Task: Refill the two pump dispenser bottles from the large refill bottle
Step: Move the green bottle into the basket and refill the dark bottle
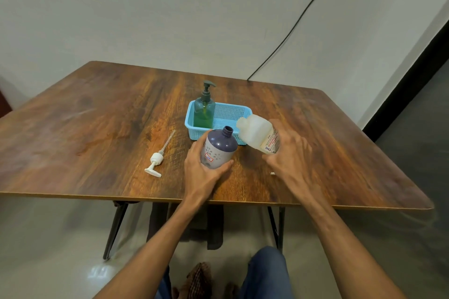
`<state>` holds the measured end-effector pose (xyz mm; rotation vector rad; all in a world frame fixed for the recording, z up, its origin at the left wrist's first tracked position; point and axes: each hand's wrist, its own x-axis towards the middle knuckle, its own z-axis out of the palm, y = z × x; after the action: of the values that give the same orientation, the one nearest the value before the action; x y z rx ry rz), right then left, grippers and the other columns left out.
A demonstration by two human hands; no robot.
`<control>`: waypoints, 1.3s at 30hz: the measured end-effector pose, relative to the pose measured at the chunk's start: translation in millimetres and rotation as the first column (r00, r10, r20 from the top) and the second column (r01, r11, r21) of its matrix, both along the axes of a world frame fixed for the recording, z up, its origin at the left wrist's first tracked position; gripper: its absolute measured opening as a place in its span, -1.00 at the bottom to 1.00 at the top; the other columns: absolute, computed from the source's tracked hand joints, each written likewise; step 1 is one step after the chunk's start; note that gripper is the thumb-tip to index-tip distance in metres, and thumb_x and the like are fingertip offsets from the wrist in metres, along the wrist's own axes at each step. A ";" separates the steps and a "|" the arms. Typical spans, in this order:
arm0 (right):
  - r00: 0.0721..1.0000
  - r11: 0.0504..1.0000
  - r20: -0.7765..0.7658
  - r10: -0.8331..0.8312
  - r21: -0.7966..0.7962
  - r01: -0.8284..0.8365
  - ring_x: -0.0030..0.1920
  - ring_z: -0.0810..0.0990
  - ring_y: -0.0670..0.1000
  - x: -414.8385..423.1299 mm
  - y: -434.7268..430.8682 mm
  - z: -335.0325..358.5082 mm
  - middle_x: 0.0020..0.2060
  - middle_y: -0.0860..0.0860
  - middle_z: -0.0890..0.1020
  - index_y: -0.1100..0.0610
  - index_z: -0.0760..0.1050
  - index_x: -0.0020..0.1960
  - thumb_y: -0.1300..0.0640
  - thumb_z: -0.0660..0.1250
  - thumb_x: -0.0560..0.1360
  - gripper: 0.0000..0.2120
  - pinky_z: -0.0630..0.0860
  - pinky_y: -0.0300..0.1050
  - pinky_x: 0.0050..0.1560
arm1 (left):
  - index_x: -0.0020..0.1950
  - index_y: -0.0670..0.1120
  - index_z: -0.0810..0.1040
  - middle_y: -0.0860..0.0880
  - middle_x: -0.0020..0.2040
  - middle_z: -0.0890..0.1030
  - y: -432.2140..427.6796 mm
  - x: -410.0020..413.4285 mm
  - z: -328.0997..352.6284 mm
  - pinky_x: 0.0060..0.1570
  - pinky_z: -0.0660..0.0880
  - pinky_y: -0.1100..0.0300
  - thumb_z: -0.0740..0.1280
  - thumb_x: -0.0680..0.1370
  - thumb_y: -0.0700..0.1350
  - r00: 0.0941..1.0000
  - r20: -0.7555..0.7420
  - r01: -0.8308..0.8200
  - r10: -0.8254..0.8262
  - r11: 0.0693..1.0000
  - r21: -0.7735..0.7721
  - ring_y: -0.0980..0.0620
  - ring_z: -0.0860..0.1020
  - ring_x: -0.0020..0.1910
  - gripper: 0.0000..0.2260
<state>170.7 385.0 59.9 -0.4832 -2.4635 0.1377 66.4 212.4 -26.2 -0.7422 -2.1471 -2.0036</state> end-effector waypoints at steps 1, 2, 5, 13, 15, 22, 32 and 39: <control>1.000 1.000 0.005 -0.005 0.008 0.005 0.12 0.61 0.09 -0.5 -0.2 0.2 0.14 0.05 0.61 0.04 0.40 0.39 0.07 0.61 0.26 -0.24 0.59 0.04 0.03 | 0.52 -0.03 0.39 0.02 0.38 0.55 0.0 -0.4 -0.3 0.31 0.55 -0.02 0.61 0.32 0.13 1.000 0.000 0.001 -0.001 1.000 0.000 0.09 0.54 0.32 -0.18; 1.000 1.000 0.008 -0.008 0.015 0.008 0.12 0.60 0.10 -0.8 -0.8 0.6 0.15 0.06 0.61 0.05 0.41 0.39 0.08 0.62 0.25 -0.24 0.57 0.06 0.06 | 0.52 -0.03 0.40 0.02 0.37 0.55 -0.1 -0.9 -0.9 0.30 0.56 -0.03 0.61 0.32 0.12 1.000 0.003 0.003 -0.003 1.000 0.000 0.09 0.54 0.32 -0.18; 1.000 0.999 0.010 -0.012 0.050 0.012 0.14 0.60 0.12 -1.0 -2.4 2.9 0.16 0.09 0.61 0.06 0.41 0.40 0.10 0.63 0.24 -0.23 0.55 0.09 0.09 | 0.51 -0.03 0.40 0.03 0.37 0.55 0.0 -1.4 -1.4 0.32 0.55 0.01 0.61 0.32 0.11 1.000 0.001 0.006 -0.006 1.000 0.008 0.12 0.54 0.31 -0.18; 1.000 0.991 0.019 -0.002 0.136 -0.001 0.16 0.60 0.19 -3.3 -4.8 9.6 0.18 0.14 0.61 0.10 0.43 0.38 0.15 0.62 0.22 -0.23 0.53 0.13 0.13 | 0.50 -0.03 0.42 0.04 0.35 0.55 -0.6 -2.7 -2.2 0.30 0.55 -0.05 0.61 0.31 0.11 1.000 -0.010 0.020 -0.019 1.000 0.020 0.09 0.53 0.32 -0.19; 1.000 0.988 0.030 -0.006 0.155 0.001 0.18 0.59 0.19 -2.7 -6.8 12.6 0.20 0.14 0.60 0.09 0.43 0.38 0.16 0.61 0.22 -0.23 0.51 0.13 0.16 | 0.50 -0.03 0.42 0.03 0.36 0.55 -0.7 -2.4 -1.9 0.31 0.54 -0.07 0.60 0.30 0.13 1.000 -0.011 0.021 -0.020 0.999 0.026 0.08 0.53 0.33 -0.18; 0.998 0.974 0.066 -0.021 0.225 0.006 0.24 0.55 0.21 -0.4 -9.0 21.4 0.23 0.15 0.58 0.08 0.42 0.39 0.17 0.60 0.23 -0.24 0.46 0.16 0.22 | 0.50 -0.02 0.42 0.03 0.35 0.56 -0.9 -2.3 -2.0 0.30 0.54 -0.10 0.58 0.31 0.17 1.000 -0.013 0.026 -0.026 0.999 0.029 0.02 0.53 0.33 -0.19; 0.993 0.960 0.109 -0.037 0.279 0.005 0.25 0.54 0.23 -1.7 -8.2 28.1 0.24 0.19 0.57 0.09 0.42 0.39 0.19 0.62 0.20 -0.21 0.44 0.22 0.25 | 0.50 -0.02 0.42 0.03 0.34 0.55 -0.6 -3.9 -3.6 0.29 0.54 -0.12 0.60 0.30 0.14 0.999 -0.022 0.030 -0.029 0.999 0.024 0.04 0.53 0.33 -0.18; 0.992 0.953 0.118 -0.047 0.302 0.010 0.25 0.54 0.24 -1.6 -8.6 31.9 0.24 0.19 0.58 0.09 0.44 0.39 0.21 0.63 0.19 -0.19 0.44 0.22 0.25 | 0.50 -0.03 0.42 0.02 0.35 0.55 -0.7 -4.1 -3.3 0.31 0.53 -0.11 0.58 0.30 0.18 0.999 -0.021 0.034 -0.034 0.999 0.021 0.05 0.52 0.33 -0.17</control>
<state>169.1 376.4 91.8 -0.4029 -2.5360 -0.2859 62.4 211.6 -29.5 -0.7980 -2.1130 -2.0225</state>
